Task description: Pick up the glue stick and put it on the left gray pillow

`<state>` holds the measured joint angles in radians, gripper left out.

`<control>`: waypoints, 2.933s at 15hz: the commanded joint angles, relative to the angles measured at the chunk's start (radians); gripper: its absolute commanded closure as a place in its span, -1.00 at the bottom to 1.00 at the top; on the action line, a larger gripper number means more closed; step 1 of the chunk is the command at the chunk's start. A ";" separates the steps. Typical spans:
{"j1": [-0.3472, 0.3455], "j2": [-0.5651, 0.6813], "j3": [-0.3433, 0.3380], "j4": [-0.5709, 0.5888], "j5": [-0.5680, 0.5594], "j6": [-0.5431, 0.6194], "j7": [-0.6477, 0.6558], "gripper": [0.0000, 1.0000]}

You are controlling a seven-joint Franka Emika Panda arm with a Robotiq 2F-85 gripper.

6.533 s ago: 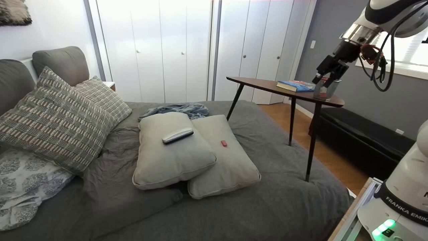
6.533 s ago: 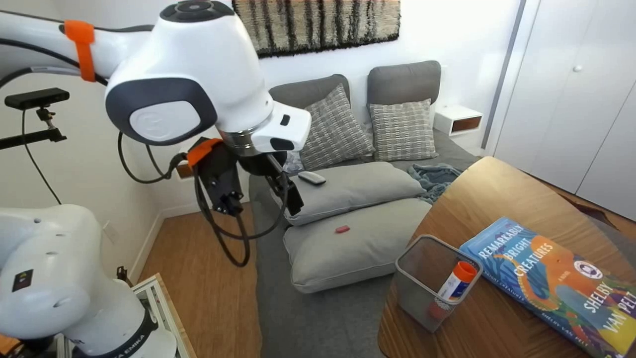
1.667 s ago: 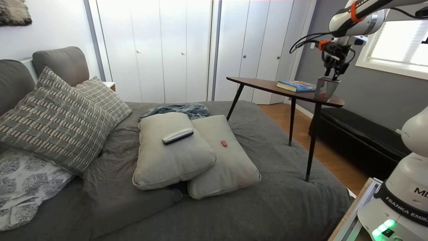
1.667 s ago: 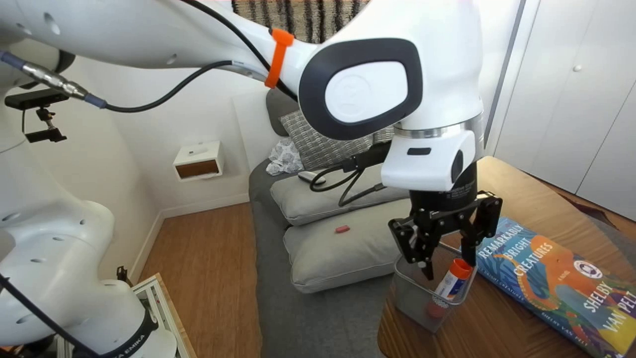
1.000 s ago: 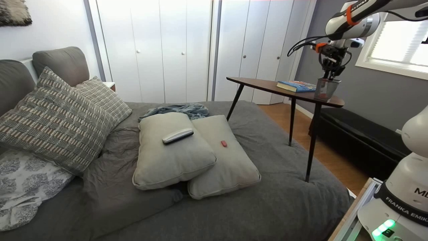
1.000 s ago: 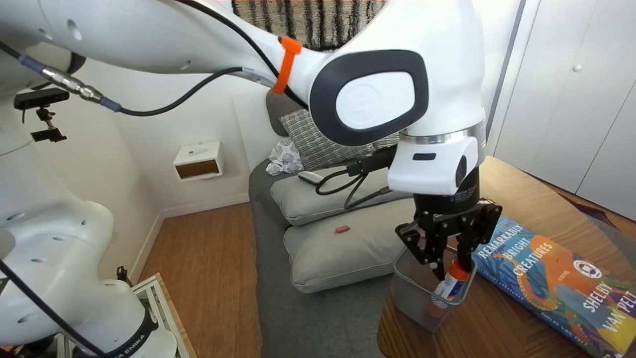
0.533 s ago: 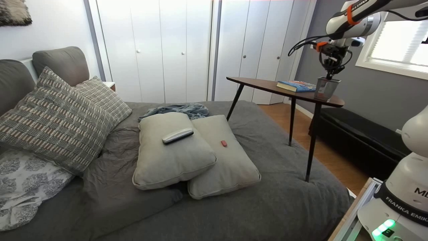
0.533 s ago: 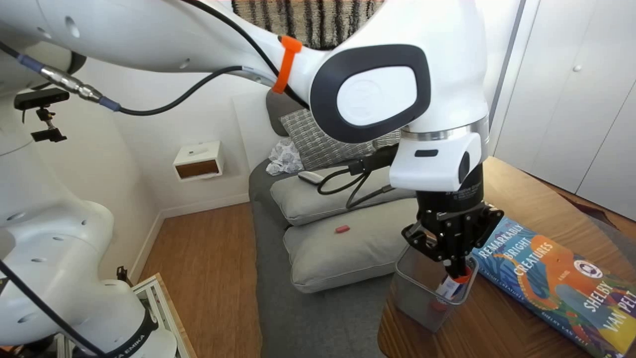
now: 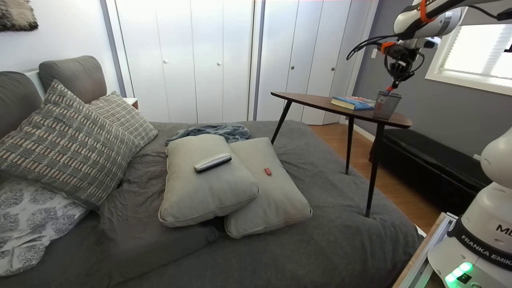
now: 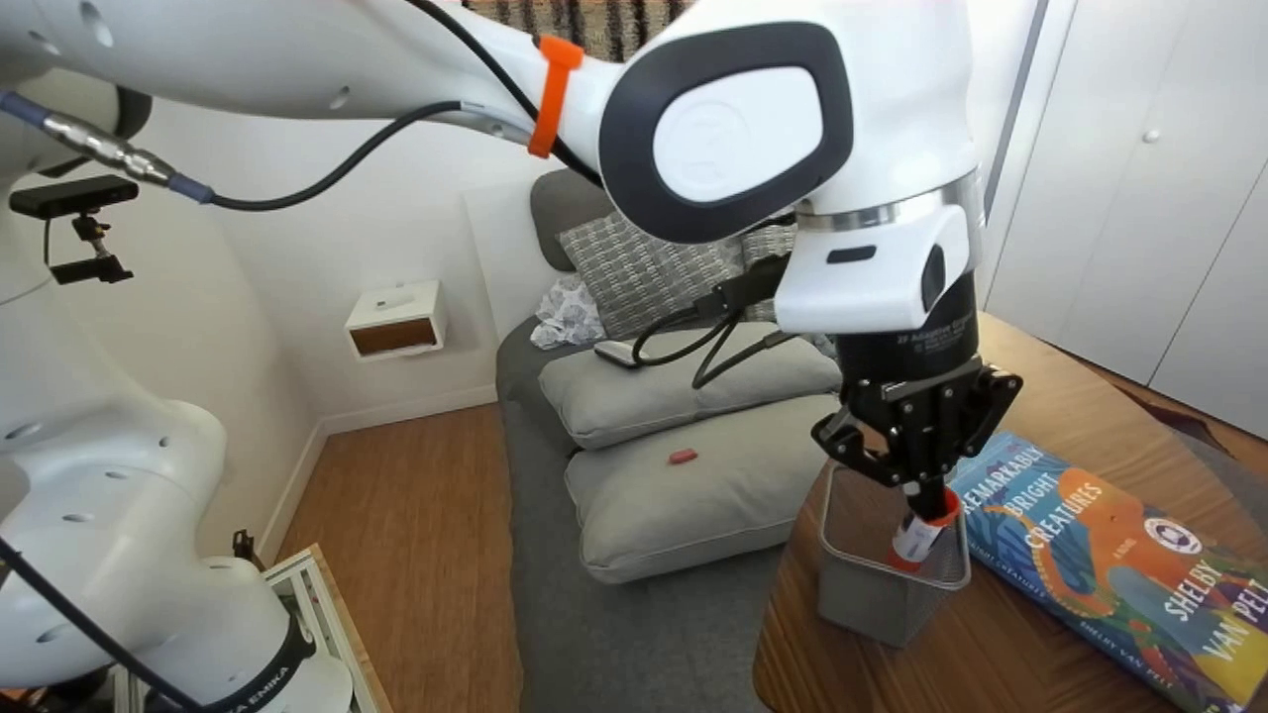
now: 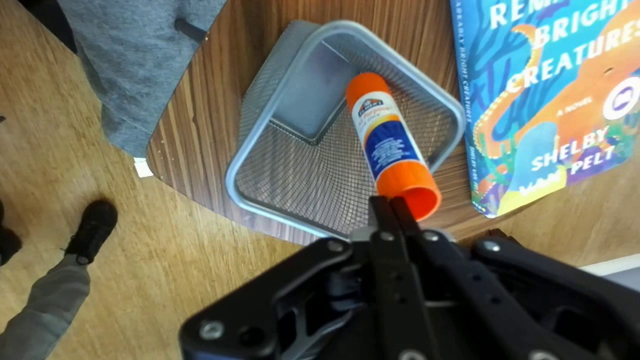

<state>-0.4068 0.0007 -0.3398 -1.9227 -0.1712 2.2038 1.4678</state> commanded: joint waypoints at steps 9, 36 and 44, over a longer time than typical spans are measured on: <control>0.052 -0.266 0.052 -0.019 -0.089 -0.180 -0.340 0.99; 0.229 -0.106 0.097 0.055 0.625 -0.076 -0.832 0.99; 0.319 0.238 0.245 0.348 0.770 -0.230 -1.024 0.99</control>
<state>-0.0874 0.1137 -0.1355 -1.7335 0.5368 2.0527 0.5207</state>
